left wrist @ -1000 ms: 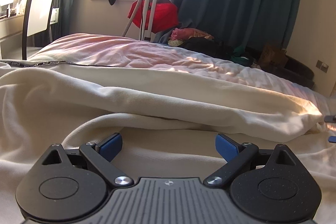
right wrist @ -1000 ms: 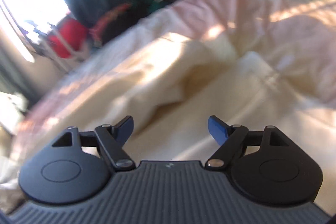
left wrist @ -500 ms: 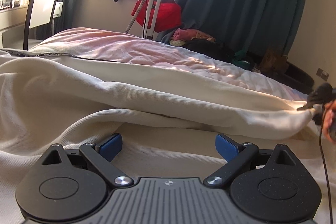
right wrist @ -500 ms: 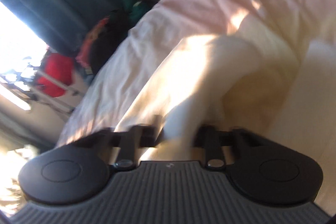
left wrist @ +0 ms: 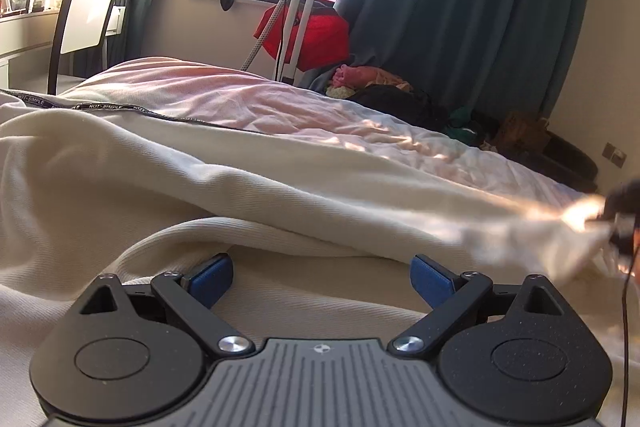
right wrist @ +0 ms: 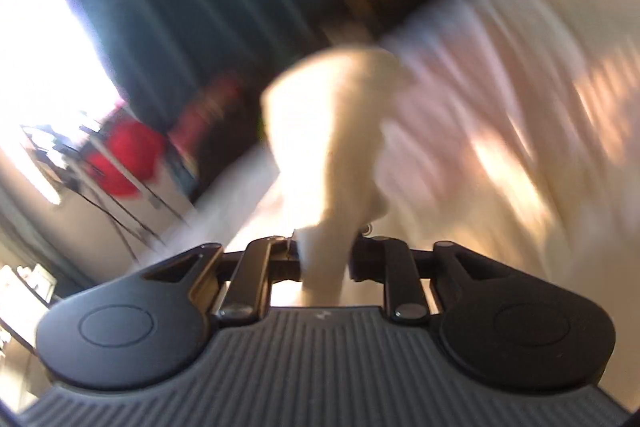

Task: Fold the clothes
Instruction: 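Pull the held leg over the other leg with the right gripper, then release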

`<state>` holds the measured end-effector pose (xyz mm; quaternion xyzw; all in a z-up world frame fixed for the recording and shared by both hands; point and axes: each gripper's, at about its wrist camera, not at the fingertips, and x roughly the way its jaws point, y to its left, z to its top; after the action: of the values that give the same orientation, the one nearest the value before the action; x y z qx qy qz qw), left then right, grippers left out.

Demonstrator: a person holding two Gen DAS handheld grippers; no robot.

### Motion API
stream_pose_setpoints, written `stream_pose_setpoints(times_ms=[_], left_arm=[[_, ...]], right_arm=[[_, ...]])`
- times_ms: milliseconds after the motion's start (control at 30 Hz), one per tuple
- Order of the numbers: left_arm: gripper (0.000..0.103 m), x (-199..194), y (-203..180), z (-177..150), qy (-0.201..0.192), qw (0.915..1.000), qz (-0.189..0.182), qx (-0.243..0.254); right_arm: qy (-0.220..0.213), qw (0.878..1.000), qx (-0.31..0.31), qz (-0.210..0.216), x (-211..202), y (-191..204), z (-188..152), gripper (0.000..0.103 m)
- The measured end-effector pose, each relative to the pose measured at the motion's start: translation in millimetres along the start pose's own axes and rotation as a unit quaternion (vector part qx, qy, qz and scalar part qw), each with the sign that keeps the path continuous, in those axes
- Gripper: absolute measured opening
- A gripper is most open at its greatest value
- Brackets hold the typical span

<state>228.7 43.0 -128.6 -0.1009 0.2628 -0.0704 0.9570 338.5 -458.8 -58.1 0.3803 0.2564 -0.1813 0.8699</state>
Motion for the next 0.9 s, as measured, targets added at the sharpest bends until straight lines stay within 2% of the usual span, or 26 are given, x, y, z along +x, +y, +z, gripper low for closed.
stream_pose_setpoints(times_ms=[33, 133, 300, 400, 467, 567, 600, 667, 767, 833, 900], left_arm=[[0.097, -0.2, -0.9, -0.3, 0.001, 1.0, 0.001, 0.001], [0.097, 0.2, -3.2, -1.0, 0.002, 1.0, 0.005, 0.005], [0.097, 4.0, -3.7, -1.3, 0.006, 0.9999, 0.009, 0.006], [0.097, 5.5, -1.2, -2.7, 0.008, 0.9999, 0.009, 0.005], [0.097, 5.8, 0.3, -3.7, 0.008, 0.9999, 0.008, 0.003], [0.097, 4.6, 2.0, -4.3, 0.007, 1.0, 0.006, 0.001], [0.097, 3.7, 2.6, -4.4, 0.006, 1.0, 0.004, 0.0], [0.097, 2.3, 3.6, -4.0, 0.003, 1.0, 0.002, -0.003], [0.097, 0.4, 4.9, -3.3, 0.0, 1.0, -0.001, -0.007], [0.097, -1.1, 5.1, -3.4, 0.0, 1.0, -0.002, -0.009], [0.097, -2.6, 5.4, -3.5, -0.001, 0.9999, -0.003, -0.011]], right_arm=[[0.023, 0.999, 0.033, -0.008, 5.8, -20.5, -7.4, 0.024], [0.061, 0.993, 0.104, 0.017, 13.7, -66.7, -22.2, 0.024], [0.049, 0.992, 0.096, 0.07, 7.7, -69.8, -19.7, 0.025], [0.025, 0.996, 0.083, 0.032, 11.4, -56.6, -8.2, 0.025], [0.022, 0.997, 0.074, -0.001, 19.2, -44.5, 0.2, 0.019], [0.028, 0.996, -0.026, -0.083, 27.7, 10.3, 8.7, 0.013], [0.02, 0.995, -0.04, -0.084, 26.9, 31.1, 13.9, 0.013], [-0.02, 0.997, -0.059, -0.042, 13.7, 76.8, 30.0, 0.013], [-0.106, 0.988, -0.109, 0.029, -28.3, 134.0, 47.0, 0.012], [-0.146, 0.979, -0.132, 0.05, -54.0, 147.1, 52.7, 0.012], [-0.167, 0.974, -0.146, 0.045, -65.7, 137.3, 52.5, 0.012]])
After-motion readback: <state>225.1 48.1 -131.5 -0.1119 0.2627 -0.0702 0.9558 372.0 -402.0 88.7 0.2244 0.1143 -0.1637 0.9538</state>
